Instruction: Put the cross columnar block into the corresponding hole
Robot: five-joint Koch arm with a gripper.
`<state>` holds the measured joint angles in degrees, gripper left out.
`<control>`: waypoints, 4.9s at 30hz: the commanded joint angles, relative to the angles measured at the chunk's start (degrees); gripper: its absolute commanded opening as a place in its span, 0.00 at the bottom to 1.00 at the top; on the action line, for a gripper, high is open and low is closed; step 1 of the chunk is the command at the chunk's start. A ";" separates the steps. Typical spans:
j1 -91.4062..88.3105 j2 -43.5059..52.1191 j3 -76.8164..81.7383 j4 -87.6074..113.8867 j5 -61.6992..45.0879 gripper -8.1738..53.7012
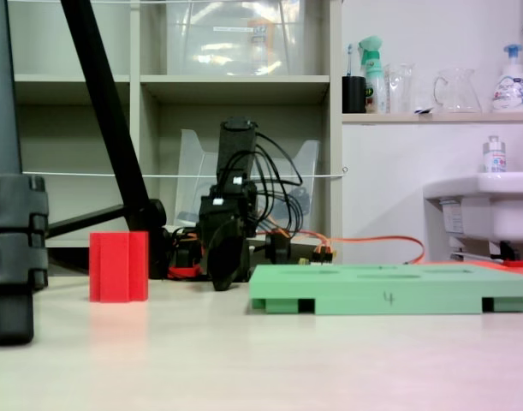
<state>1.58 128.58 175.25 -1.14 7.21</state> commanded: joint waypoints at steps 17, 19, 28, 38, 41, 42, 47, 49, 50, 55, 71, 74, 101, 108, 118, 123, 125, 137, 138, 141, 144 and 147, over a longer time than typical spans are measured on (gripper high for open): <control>2.02 4.13 3.69 1.14 33.05 0.67; 3.60 4.22 0.35 1.67 41.40 0.63; 10.11 4.22 -33.05 50.98 65.83 0.56; 13.62 0.35 -57.66 66.27 67.76 0.48; 13.54 -15.03 -80.42 84.73 64.07 0.66; 13.45 -20.92 -88.15 91.58 62.49 0.78; 13.80 -32.78 -100.90 98.17 60.47 0.90; 14.33 -36.83 -103.71 98.17 60.29 0.98; 14.50 -38.06 -104.33 98.17 60.12 0.98; 15.64 -44.74 -106.35 98.17 55.63 0.98; 19.60 -53.96 -106.26 90.70 52.56 0.98; 20.13 -55.63 -106.17 89.03 53.09 0.98; 20.21 -63.28 -102.92 89.74 56.60 0.62; 15.38 -50.19 -102.83 101.34 61.26 0.60; -9.05 -34.19 -102.66 106.52 88.95 0.58; -30.85 -33.75 -102.04 105.56 109.34 0.58; -37.62 -34.28 -102.04 103.18 115.31 0.58; -51.42 -38.85 -100.20 90.44 131.92 0.58; -51.86 -39.29 -100.20 89.65 132.63 0.58; -52.65 -40.87 -100.11 86.40 134.47 0.58; -52.91 -42.54 -100.11 83.85 134.65 0.58; -53.35 -44.03 -100.11 81.91 134.65 0.58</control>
<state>-50.45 83.94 76.64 83.85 140.45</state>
